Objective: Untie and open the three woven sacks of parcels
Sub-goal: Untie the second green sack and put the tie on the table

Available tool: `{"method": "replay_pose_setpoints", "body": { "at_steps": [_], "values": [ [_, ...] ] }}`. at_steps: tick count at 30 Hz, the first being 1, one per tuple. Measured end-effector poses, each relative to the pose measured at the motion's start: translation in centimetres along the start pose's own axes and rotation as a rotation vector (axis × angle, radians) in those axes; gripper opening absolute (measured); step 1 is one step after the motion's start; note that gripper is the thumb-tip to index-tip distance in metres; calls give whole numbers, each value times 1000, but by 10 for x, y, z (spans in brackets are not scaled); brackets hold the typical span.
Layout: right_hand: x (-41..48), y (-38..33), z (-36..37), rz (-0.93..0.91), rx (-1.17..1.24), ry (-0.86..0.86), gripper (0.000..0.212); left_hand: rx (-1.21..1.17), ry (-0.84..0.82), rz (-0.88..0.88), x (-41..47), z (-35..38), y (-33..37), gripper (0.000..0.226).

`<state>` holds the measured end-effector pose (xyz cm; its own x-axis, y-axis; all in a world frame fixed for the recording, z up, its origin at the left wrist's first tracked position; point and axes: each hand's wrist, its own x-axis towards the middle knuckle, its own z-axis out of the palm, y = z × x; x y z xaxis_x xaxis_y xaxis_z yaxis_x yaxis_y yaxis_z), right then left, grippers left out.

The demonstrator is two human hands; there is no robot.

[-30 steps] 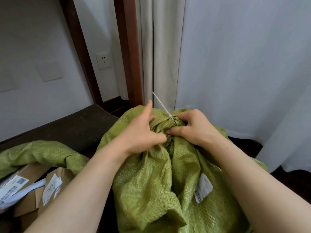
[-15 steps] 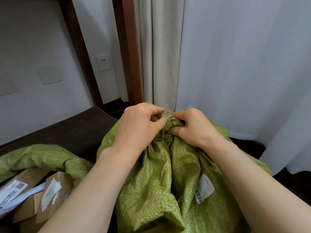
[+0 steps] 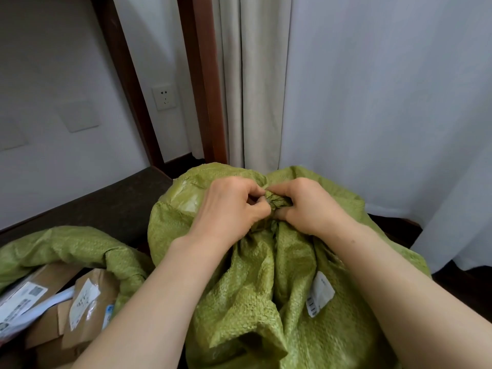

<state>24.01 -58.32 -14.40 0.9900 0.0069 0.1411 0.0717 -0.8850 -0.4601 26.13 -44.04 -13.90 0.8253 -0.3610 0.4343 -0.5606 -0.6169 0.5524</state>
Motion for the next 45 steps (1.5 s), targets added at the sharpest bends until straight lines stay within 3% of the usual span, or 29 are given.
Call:
{"method": "replay_pose_setpoints", "body": {
  "at_steps": [3,5,8,14,28,39,45],
  "values": [
    [-3,-6,-17,62,-87,-29,64,29,-25,-14,0,3,-5,17],
    [-5,-11,-24,34,-48,75,46,72,-34,-24,3,6,-10,17],
    [-6,-12,-15,12,-31,74,19,116,-55,-44,5,9,-13,17],
    [-2,-3,-1,106,-17,31,8,70,-139,-120,-1,18,-9,18],
    [-2,-1,20,12,-234,-96,22,205,-253,-96,-5,23,-10,23],
    [-4,2,19,18,-178,-30,21,182,-223,-105,-6,25,-11,24],
    [0,1,30,-14,-301,35,22,211,-248,-70,-3,29,-12,34]
  ]
}}
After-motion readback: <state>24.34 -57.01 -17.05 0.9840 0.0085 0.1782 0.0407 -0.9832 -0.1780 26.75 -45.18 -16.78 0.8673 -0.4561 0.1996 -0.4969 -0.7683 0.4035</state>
